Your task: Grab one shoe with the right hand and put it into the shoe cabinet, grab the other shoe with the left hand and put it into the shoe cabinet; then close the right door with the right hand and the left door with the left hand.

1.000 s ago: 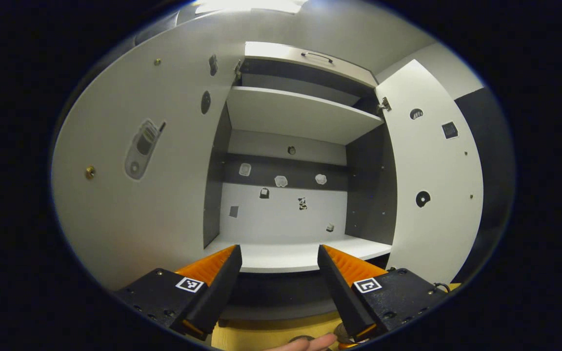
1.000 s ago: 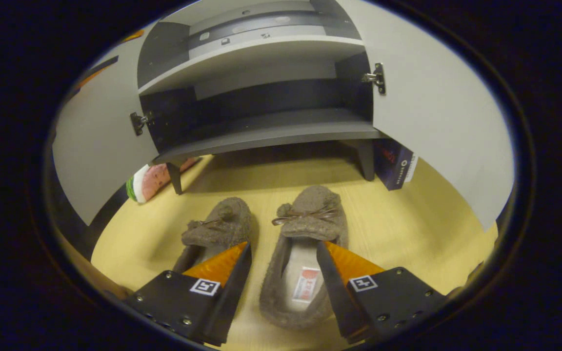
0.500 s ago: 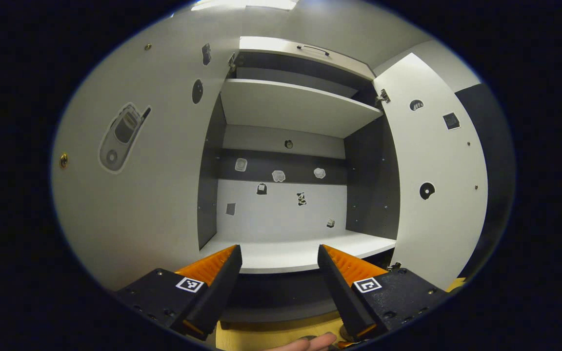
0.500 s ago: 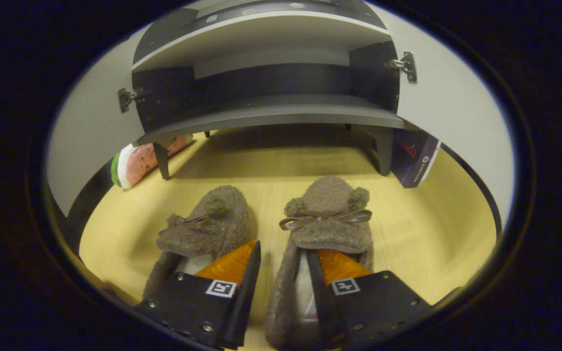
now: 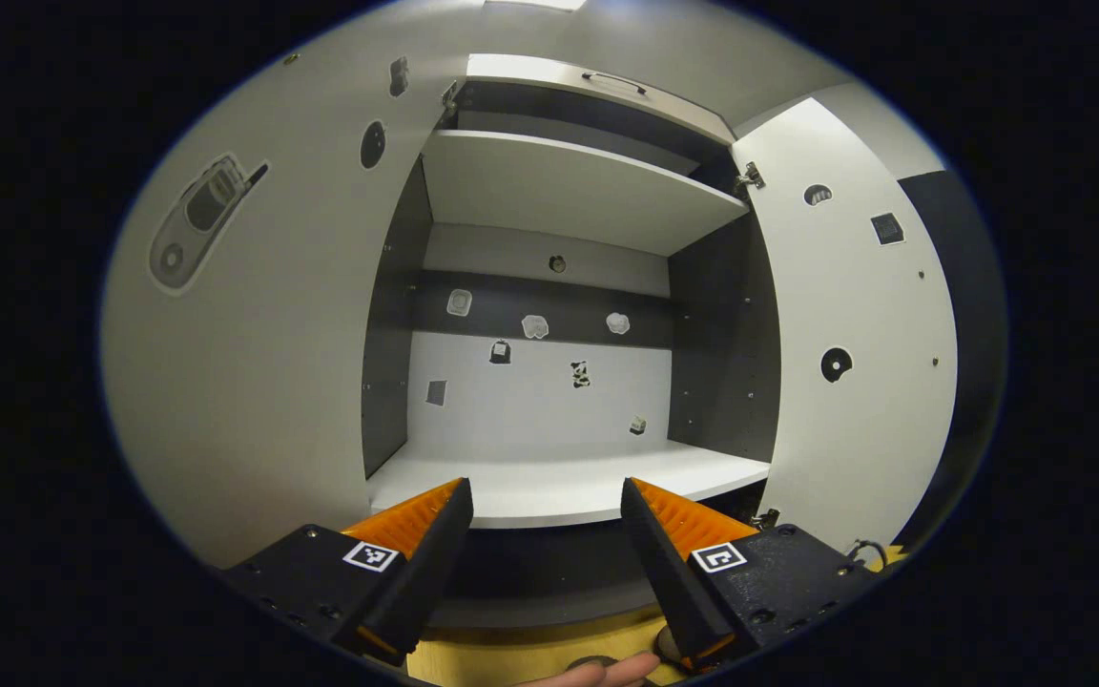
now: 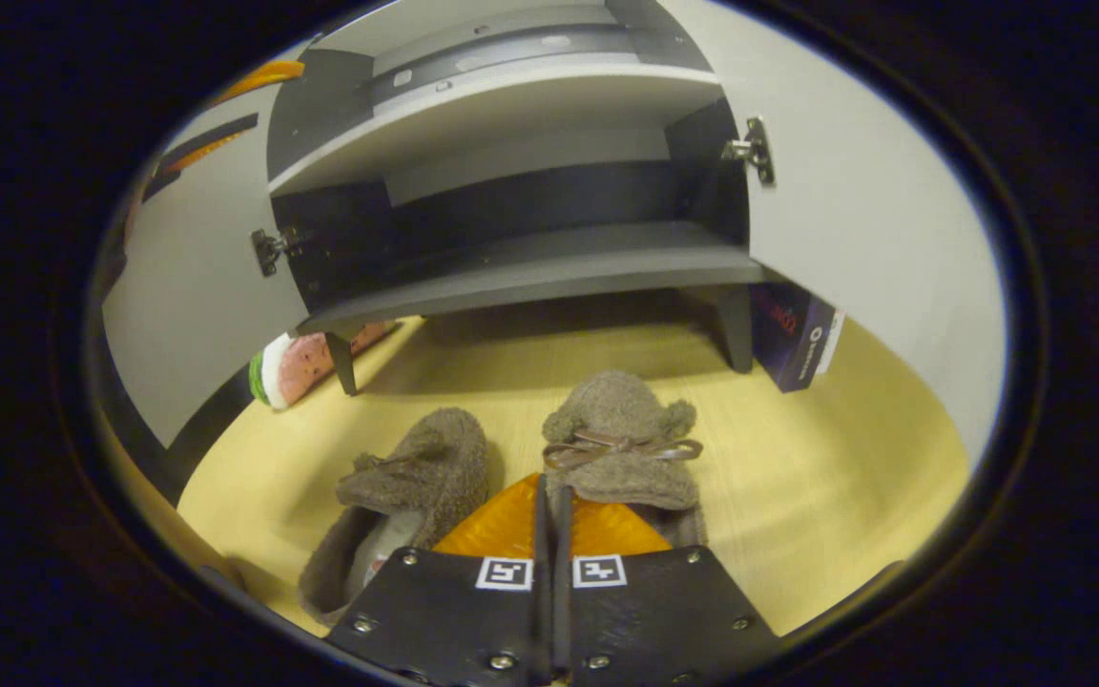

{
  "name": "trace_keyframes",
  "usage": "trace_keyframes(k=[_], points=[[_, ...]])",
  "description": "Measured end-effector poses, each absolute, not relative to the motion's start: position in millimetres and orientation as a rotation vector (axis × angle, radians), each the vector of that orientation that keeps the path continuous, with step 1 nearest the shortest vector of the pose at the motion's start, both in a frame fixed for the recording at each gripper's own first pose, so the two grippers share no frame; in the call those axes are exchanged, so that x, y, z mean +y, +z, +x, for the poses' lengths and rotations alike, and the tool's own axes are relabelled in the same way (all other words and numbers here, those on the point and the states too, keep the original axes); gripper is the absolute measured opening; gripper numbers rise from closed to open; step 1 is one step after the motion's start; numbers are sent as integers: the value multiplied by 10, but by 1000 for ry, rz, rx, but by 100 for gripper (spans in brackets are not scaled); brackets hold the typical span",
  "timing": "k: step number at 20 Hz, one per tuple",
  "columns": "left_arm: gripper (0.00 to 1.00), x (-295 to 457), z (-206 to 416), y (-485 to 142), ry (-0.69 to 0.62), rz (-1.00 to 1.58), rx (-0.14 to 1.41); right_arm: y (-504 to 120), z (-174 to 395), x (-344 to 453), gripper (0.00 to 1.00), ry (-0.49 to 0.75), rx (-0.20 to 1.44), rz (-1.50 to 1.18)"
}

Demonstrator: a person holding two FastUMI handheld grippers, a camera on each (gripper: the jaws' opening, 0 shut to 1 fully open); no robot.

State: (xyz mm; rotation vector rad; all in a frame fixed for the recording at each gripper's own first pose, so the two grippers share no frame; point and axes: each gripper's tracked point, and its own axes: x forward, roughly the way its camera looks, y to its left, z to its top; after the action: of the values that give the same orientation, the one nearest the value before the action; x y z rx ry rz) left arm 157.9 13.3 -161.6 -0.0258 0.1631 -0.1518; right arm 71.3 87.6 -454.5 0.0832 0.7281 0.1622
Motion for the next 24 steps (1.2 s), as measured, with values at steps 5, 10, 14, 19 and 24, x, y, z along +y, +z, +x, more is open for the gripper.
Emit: trace_keyframes(k=[5, 10, 14, 19, 24], points=[[96, 284, 1603, -1567, -93, -1, 139, -4021, 700, 1073, 1, 240, 703, 165], [96, 297, 1571, -1569, -90, 10, 146, -3196, 877, 1124, 1, 278, 587, 203], [96, 279, 1518, -1504, -108, 9, 130, -2475, 1035, 1228, 1, 347, 499, 264], [96, 224, 1522, -1532, -123, 12, 138, -1617, 1351, 1203, 1, 343, 347, 173], [96, 184, 1532, -1580, -128, 15, 152, -1010, 1859, 1224, 1, 304, 271, 24]])
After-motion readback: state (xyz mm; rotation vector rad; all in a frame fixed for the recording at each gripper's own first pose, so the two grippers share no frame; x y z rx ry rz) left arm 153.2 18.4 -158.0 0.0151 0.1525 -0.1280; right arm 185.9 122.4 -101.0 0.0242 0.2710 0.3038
